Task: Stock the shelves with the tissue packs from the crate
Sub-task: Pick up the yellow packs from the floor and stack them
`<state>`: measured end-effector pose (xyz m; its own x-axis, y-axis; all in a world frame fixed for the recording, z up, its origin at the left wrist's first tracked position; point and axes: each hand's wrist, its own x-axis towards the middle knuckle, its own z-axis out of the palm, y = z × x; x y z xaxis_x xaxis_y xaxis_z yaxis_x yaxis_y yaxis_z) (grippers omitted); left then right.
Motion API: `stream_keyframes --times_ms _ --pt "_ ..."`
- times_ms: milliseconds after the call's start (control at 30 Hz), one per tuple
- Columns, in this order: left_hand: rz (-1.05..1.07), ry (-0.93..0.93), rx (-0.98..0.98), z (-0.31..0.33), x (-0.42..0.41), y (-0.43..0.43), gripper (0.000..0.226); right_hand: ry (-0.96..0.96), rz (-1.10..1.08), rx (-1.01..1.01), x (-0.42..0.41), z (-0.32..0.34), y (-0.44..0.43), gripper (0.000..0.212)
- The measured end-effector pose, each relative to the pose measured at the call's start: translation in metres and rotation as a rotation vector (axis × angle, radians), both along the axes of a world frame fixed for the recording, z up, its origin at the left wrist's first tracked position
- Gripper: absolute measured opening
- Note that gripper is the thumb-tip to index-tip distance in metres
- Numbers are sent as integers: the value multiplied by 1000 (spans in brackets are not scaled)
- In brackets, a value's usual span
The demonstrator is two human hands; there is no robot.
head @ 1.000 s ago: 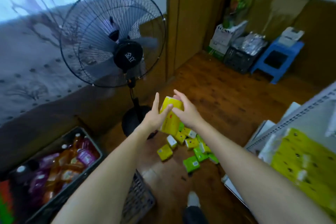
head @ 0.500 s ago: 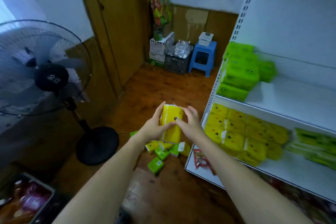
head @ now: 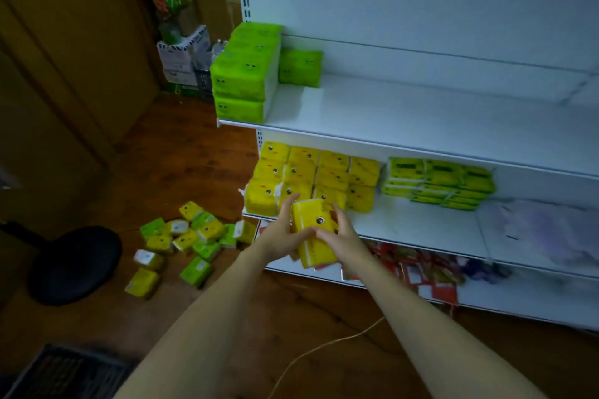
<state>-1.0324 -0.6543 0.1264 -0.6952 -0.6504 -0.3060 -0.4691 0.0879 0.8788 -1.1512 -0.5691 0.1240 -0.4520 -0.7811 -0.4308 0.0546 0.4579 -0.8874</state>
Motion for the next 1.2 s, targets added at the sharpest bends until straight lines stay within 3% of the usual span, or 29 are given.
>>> stream_keyframes --times_ms 167,333,467,533,767,1067,1200 --pt "51 39 107 -6 -39 10 48 67 -24 51 -39 -10 13 33" --pt "125 125 161 -19 -69 0 46 -61 -158 42 -56 -30 6 53" --pt "114 112 127 -44 -102 -4 40 -311 -329 31 -80 -42 -1 50" --pt "93 95 131 -56 -119 -3 40 -318 -353 21 -97 -52 -2 50" --pt "33 -58 -60 -110 -190 -33 53 65 -272 87 -181 -105 -25 59" --pt "1 -99 49 -206 -259 -75 57 311 -194 36 -267 -214 -61 50" --pt "-104 -297 -183 -232 -286 -95 74 519 -148 31 -300 -253 -91 44"
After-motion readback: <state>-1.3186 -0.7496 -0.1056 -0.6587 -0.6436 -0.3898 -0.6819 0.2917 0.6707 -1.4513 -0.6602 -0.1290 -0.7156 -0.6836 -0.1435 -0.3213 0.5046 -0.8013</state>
